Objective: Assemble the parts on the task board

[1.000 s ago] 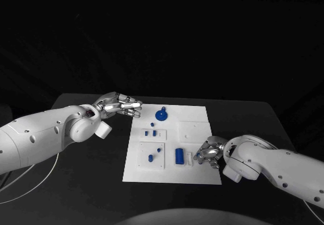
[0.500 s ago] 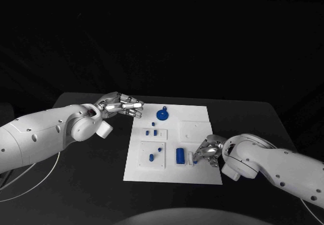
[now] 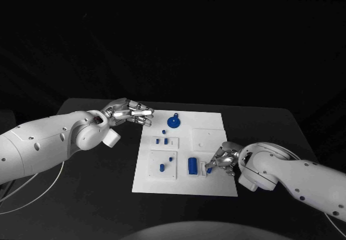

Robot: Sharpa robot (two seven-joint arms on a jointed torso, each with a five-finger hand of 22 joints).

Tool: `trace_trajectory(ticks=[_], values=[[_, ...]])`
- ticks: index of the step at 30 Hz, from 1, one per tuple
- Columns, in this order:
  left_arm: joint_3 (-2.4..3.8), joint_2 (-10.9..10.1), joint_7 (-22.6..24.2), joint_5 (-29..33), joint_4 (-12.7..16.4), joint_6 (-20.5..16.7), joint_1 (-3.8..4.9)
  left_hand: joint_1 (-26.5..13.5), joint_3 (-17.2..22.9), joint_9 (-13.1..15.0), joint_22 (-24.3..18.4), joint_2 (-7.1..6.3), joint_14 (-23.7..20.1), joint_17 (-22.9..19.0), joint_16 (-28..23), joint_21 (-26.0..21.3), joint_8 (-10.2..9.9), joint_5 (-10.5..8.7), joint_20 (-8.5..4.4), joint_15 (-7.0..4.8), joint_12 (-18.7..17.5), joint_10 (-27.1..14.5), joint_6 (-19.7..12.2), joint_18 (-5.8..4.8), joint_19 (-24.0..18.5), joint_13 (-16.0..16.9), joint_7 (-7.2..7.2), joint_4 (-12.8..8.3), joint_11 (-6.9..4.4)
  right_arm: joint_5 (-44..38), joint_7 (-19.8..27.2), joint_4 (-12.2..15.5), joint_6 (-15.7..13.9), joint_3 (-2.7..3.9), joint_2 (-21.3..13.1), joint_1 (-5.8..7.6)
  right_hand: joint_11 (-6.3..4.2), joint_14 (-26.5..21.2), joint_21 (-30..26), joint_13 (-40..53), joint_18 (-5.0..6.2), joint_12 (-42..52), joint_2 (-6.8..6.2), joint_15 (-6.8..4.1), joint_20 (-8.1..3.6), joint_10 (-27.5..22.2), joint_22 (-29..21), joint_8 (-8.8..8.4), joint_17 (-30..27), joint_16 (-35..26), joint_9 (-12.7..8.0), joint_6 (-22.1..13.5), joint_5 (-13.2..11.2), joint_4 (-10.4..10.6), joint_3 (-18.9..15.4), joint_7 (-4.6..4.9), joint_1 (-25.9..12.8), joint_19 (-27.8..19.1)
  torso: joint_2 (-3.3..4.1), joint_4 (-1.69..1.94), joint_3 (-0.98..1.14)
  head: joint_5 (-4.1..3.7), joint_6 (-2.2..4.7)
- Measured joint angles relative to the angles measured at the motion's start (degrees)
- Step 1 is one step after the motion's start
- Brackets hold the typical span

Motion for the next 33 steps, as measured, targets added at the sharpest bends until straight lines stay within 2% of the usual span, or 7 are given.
trace_trajectory(ticks=[14, 22, 26, 27, 29, 30, 33], values=[[-0.02, 0.06, -0.56, -0.42, -0.01, 0.7, 0.0, 0.0, -0.16, 0.0, 0.0, 0.0, 0.0, 0.0, 0.0, 0.0, 0.0, -0.26, 0.0, 0.0, 0.0, 0.0, -0.2, 0.0, 0.0, 0.0, -0.2, 0.16, 0.0, -0.99, 0.02, -2.54, 1.35, -0.03, 1.02, 0.8, -0.2, 0.19, 0.24, 0.0, 0.0, -0.66, 0.16, -0.18, 0.0, 0.21, 0.0, 0.0, 0.78, 0.0, -0.01, 0.81, 0.0, 1.19, -0.87, -0.41, 0.74, 0.0, -0.01, 0.06, -0.03, -0.01, 0.04], [-0.04, 0.1, -0.84, -0.73, -0.02, 1.08, 0.0, 0.0, -0.31, 0.0, 0.0, 0.0, 0.0, -0.06, 0.0, 0.0, 0.0, -0.26, 0.0, 0.0, 0.0, 0.0, -0.2, 0.0, 0.0, 0.0, -0.2, 0.31, 0.0, -1.1, 0.02, -3.87, 2.45, -0.3, 2.0, 1.44, -0.4, 0.19, 1.11, 0.09, 0.0, -0.66, 0.38, -0.18, 0.0, 0.41, -0.01, 0.0, 1.42, 0.3, -0.02, 1.43, 0.0, 2.01, -3.2, -0.4, 0.97, 0.0, 0.0, 0.05, -0.04, 0.14, -0.15], [-0.04, 0.14, -0.98, -0.91, -0.02, 1.25, 0.0, 0.0, -0.31, 0.0, 0.0, 0.0, 0.0, -0.06, 0.0, 0.0, 0.0, -0.26, 0.0, 0.0, 0.0, 0.0, -0.41, 0.0, 0.0, 0.0, 0.01, 0.31, 0.0, -1.05, 0.02, -4.26, 3.06, -0.52, 2.54, 1.62, -0.4, 0.19, 1.54, 0.31, -0.05, -0.66, 2.08, -0.18, 0.0, 0.43, -0.01, 0.0, 1.86, 0.55, -0.02, 1.61, 0.0, 2.06, -7.18, -0.6, 0.69, 0.0, -0.01, 0.05, -0.04, 0.15, -0.24], [-0.04, 0.15, -1.02, -0.97, -0.02, 1.3, 0.0, 0.0, -0.31, 0.0, 0.0, 0.0, 0.0, -0.06, 0.0, 0.0, 0.0, -0.26, 0.0, 0.0, 0.0, 0.0, -0.41, 0.0, 0.0, 0.0, 0.01, 0.31, 0.0, -1.0, 0.02, -4.37, 3.2, -0.6, 2.68, 1.65, -0.28, 0.19, 1.54, 0.42, -0.57, -0.66, 2.89, -0.18, 0.0, 0.54, -0.01, 0.0, 1.96, 0.55, -0.02, 1.61, 0.0, 1.91, -8.86, -0.6, 0.82, 0.0, -0.01, 0.05, -0.04, 0.16, -0.27], [-0.05, 0.16, -1.1, -1.07, -0.02, 1.39, 0.0, 0.0, -0.31, 0.0, 0.0, 0.0, 0.0, -0.06, 0.0, 0.0, 0.0, -0.26, 0.0, 0.0, 0.0, 0.0, -0.41, 0.0, 0.0, 0.0, 0.01, 0.31, 0.0, -0.88, 0.02, -4.56, 3.51, -0.84, 2.94, 1.72, -0.2, 0.19, 1.54, 0.5, -0.6, -0.66, 3.22, -0.17, 0.0, 0.63, -0.01, 0.0, 2.0, 0.55, -0.02, 1.81, 0.0, 1.92, -10.26, -0.79, 0.56, 0.0, -0.01, 0.05, -0.04, 0.19, -0.29], [-0.05, 0.17, -1.17, -1.11, -0.02, 1.47, 0.0, 0.0, -0.31, 0.0, 0.0, 0.0, 0.0, -0.06, 0.0, 0.0, 0.0, -0.26, 0.0, 0.0, 0.0, 0.0, -0.41, 0.0, 0.0, 0.0, 0.01, 0.31, 0.0, -0.78, 0.02, -4.77, 3.67, -1.05, 3.15, 1.76, -0.2, 0.19, 1.54, 0.55, -0.59, -0.66, 4.1, -0.17, 0.0, 0.63, -0.01, 0.01, 2.06, 0.55, -0.01, 1.83, 0.0, 1.66, -11.87, -0.81, 0.7, 0.0, -0.01, 0.05, -0.04, 0.19, -0.29], [-0.06, 0.19, -1.3, -1.21, -0.02, 1.62, 0.0, 0.0, -0.31, 0.0, 0.0, 0.0, 0.0, -0.06, 0.0, 0.0, 0.0, -0.26, 0.0, 0.0, 0.0, 0.0, -0.41, 0.0, 0.0, 0.0, 0.01, 0.31, 0.0, -0.57, 0.02, -5.24, 3.97, -1.34, 3.6, 1.87, -0.39, 0.19, 1.54, 0.67, -0.58, -0.66, 4.44, -0.17, 0.0, 0.84, -0.01, 0.05, 2.18, 0.55, 0.08, 2.03, 0.0, 1.49, -13.53, -1.01, 0.53, 0.0, -0.02, 0.05, -0.04, 0.19, -0.34]])
